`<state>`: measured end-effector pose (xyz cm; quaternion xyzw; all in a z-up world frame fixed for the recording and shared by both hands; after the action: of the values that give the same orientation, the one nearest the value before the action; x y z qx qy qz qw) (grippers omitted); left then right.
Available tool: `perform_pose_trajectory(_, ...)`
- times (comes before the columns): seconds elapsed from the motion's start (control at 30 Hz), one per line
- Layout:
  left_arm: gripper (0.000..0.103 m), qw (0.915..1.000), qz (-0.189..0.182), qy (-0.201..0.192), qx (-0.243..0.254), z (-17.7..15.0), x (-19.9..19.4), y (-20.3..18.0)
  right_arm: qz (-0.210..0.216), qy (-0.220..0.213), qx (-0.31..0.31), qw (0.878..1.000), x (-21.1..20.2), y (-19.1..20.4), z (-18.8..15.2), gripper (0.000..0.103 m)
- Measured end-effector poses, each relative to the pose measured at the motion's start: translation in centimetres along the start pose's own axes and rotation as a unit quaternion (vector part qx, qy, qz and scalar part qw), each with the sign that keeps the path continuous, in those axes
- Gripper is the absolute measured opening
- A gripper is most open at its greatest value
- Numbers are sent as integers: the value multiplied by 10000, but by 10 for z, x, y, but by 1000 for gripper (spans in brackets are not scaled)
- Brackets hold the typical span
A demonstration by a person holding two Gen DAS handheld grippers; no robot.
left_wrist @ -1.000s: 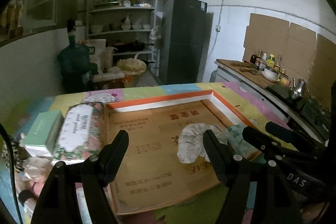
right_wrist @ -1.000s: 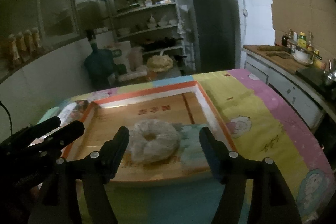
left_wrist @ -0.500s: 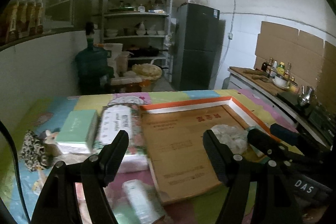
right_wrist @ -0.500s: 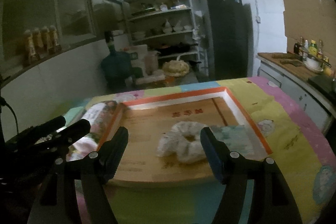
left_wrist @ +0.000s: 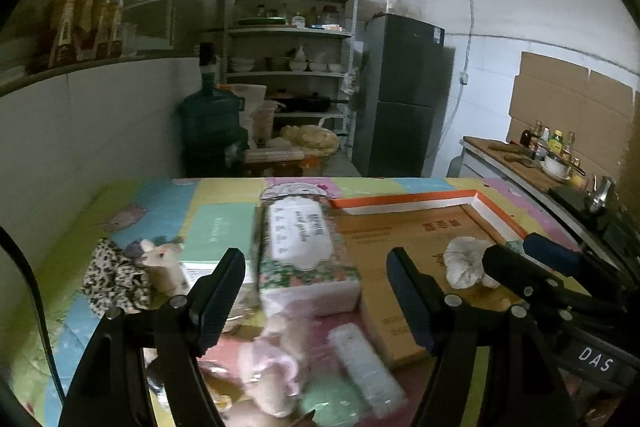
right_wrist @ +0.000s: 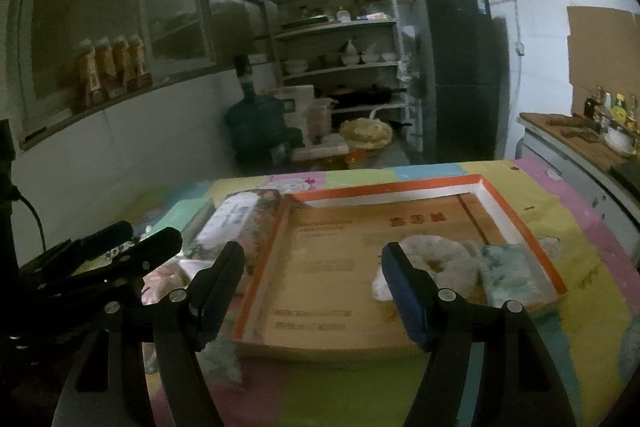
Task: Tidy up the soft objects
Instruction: 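Move both grippers back toward the pile of soft items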
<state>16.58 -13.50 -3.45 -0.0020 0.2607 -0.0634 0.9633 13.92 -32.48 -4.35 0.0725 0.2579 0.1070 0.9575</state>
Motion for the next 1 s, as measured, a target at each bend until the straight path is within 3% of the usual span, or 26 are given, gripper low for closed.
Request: perform_pose_trajectory(1.0,73,9943,647,90,-848,-34,-22,158,579,352,-544,9962,34,118,-24,73)
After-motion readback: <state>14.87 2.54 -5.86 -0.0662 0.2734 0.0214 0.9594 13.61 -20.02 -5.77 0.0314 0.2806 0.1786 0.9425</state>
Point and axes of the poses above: each gripper's, at about its wrist camera, not at the fingertips, and x roughly the way its jaws point, y to its left, z to its top, the point moved 8 cm from there along x, roughly the way its jaws point, and after that the axes turned 3 degrees about z, right-handed, at the moved point
